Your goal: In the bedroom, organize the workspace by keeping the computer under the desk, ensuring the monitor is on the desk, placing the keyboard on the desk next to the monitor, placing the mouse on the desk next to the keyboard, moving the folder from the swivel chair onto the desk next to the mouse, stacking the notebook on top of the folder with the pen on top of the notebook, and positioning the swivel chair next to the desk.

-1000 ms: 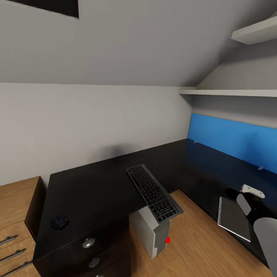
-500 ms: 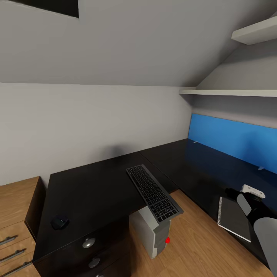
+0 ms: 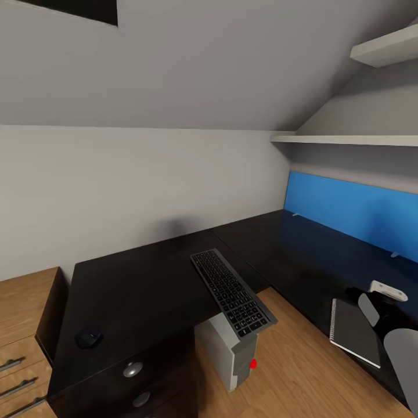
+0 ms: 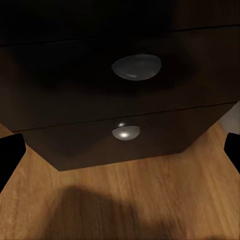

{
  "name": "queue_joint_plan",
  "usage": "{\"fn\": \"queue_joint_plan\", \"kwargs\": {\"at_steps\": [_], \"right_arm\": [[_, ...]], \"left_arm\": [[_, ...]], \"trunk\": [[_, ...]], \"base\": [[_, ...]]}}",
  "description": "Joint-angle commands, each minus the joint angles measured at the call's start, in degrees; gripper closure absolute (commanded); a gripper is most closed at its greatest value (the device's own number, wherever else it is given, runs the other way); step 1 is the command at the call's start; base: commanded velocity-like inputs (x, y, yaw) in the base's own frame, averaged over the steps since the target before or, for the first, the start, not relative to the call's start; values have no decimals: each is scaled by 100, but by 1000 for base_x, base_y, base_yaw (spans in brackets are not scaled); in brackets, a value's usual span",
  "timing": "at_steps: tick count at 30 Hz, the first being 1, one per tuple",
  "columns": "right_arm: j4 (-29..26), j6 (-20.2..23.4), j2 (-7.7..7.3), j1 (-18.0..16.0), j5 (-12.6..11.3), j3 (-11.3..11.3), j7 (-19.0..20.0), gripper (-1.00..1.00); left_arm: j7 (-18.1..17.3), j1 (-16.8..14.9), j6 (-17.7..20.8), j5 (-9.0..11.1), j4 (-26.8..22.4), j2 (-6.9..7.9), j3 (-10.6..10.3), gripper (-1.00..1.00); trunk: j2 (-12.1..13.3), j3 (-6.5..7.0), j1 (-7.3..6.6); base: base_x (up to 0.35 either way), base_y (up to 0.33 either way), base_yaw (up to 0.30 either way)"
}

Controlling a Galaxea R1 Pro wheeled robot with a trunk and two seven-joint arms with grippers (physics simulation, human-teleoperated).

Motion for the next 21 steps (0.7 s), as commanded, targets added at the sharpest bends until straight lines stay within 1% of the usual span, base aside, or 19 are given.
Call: {"fn": "queue_joint_plan", "kwargs": {"at_steps": [1, 5, 11, 21], "right_arm": [[-11, 20, 0, -1, -53, 5, -44, -100], [-10, 23, 3, -1, -38, 7, -77, -100], [-10, 27, 6, -1, -29, 6, -98, -100], [-9, 27, 7, -1, -14, 8, -100, -100]], "left_arm": [[14, -4, -35, 50, -10, 6, -17, -100], [14, -4, -35, 50, -10, 5, -19, -100], [14, -3, -35, 50, -10, 7, -26, -100], [6, -4, -35, 39, -10, 8, -34, -100]], "trunk": [[-3, -5, 0], [-3, -5, 0], [-3, -5, 0], [-3, -5, 0]], "base": [[2, 0, 0], [16, -38, 0], [70, -125, 0], [11, -19, 0]]}}
